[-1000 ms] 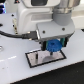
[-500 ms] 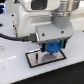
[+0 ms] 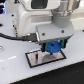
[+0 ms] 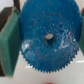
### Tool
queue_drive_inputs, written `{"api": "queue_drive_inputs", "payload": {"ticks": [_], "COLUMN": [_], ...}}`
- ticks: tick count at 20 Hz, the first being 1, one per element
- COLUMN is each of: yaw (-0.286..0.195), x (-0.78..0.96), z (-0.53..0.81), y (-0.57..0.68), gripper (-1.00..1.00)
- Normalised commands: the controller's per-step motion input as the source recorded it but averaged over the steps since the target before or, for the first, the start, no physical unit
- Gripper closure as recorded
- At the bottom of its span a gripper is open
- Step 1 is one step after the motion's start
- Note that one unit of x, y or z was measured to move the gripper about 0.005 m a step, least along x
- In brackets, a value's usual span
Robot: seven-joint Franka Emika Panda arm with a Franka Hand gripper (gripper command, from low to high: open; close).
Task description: Insert the blue gear onto the right peg, followed by the red gear
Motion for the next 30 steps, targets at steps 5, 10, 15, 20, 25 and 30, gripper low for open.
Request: {"api": "queue_drive_inputs", "payload": {"ticks": [5,10,15,20,25,30], "yaw": [0.0,0.0,0.0,0.0,0.0,0.0], "x": [0.23,0.19,0.09,0.04,0.04,0.02], "z": [-0.08,-0.17,-0.27,-0.35,-0.28,-0.24], "y": [0.0,0.0,-0.05,-0.05,-0.01,-0.02], "gripper": [1.0,1.0,1.0,1.0,1.0,1.0]}}
